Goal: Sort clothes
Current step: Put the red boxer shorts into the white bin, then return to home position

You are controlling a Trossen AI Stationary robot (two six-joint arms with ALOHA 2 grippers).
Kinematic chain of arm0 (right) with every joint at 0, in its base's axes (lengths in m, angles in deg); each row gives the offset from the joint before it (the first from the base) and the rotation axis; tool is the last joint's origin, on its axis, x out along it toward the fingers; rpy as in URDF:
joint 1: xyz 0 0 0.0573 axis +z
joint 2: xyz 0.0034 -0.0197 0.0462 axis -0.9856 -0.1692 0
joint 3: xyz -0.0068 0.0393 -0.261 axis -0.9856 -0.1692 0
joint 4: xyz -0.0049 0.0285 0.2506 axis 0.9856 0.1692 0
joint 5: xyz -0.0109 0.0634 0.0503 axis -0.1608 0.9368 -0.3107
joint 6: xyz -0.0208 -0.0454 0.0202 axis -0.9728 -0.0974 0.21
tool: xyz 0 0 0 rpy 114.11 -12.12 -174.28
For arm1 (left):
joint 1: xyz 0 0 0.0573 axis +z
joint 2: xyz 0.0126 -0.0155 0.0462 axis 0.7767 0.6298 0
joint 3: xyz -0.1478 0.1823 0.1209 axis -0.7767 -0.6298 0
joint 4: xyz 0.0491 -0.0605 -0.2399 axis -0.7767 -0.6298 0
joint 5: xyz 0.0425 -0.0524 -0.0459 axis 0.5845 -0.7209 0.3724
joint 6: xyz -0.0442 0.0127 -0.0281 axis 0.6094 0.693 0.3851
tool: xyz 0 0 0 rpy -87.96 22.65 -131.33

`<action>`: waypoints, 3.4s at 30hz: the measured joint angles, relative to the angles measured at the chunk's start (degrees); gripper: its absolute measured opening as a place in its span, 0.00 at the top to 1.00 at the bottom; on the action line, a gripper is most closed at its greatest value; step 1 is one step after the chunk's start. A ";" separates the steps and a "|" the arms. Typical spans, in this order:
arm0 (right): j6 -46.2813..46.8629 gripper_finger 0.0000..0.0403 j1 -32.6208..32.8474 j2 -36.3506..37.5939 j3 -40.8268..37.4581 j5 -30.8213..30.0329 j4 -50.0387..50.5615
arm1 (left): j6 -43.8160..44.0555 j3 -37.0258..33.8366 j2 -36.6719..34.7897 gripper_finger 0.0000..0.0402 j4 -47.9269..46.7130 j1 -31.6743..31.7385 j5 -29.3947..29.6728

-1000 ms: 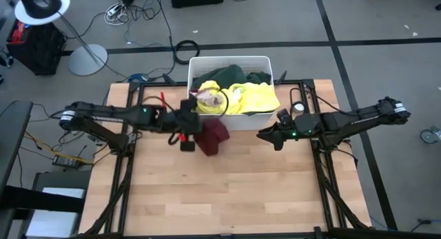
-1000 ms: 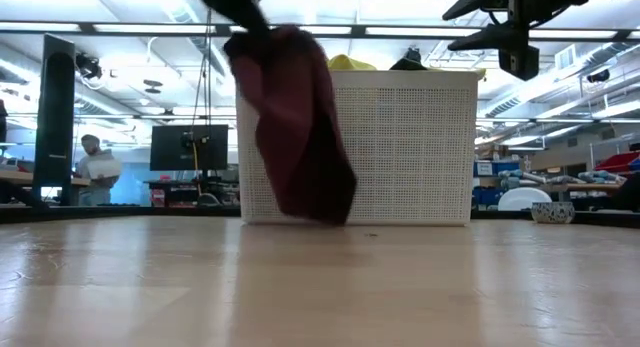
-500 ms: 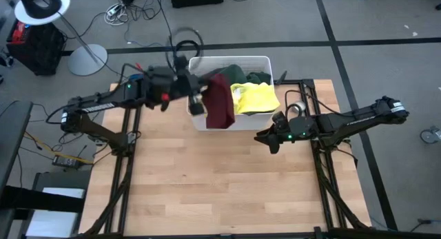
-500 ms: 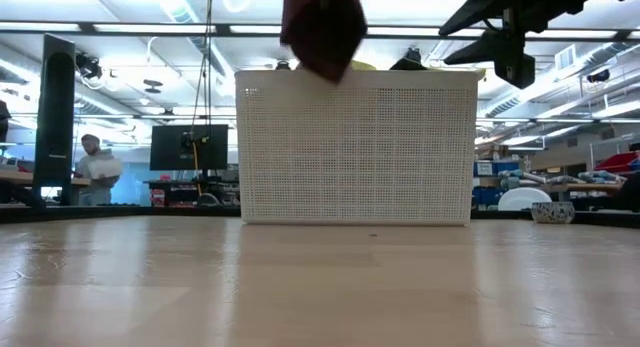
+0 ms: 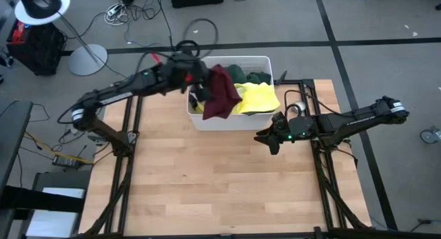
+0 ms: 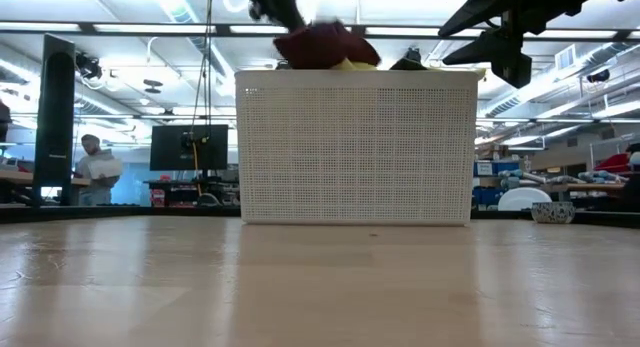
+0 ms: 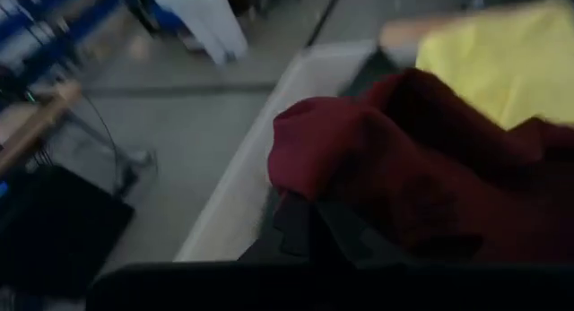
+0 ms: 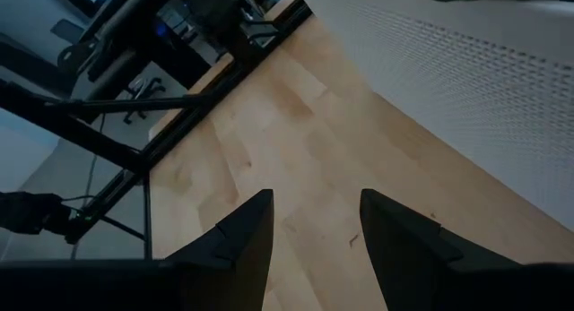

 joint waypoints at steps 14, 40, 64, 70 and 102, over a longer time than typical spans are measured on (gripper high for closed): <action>0.34 0.58 0.00 0.00 0.00 -0.13 -0.08 | 12.48 -0.02 19.97 1.00 -9.15 2.39 -6.73; 1.81 0.58 0.02 0.00 -0.01 0.13 -0.79 | 25.39 11.11 26.00 0.67 -27.08 2.54 -10.01; 2.36 0.58 -0.33 0.10 -0.01 4.48 0.31 | 19.03 38.93 25.76 0.66 -60.37 1.09 -13.06; 1.61 0.58 -0.33 1.24 -0.03 5.29 0.34 | 17.62 39.57 20.55 0.66 -57.57 -1.17 -11.48; -12.47 0.58 -0.20 11.45 -0.05 6.69 2.68 | 25.84 -22.45 -35.82 0.66 -11.84 -22.86 -13.15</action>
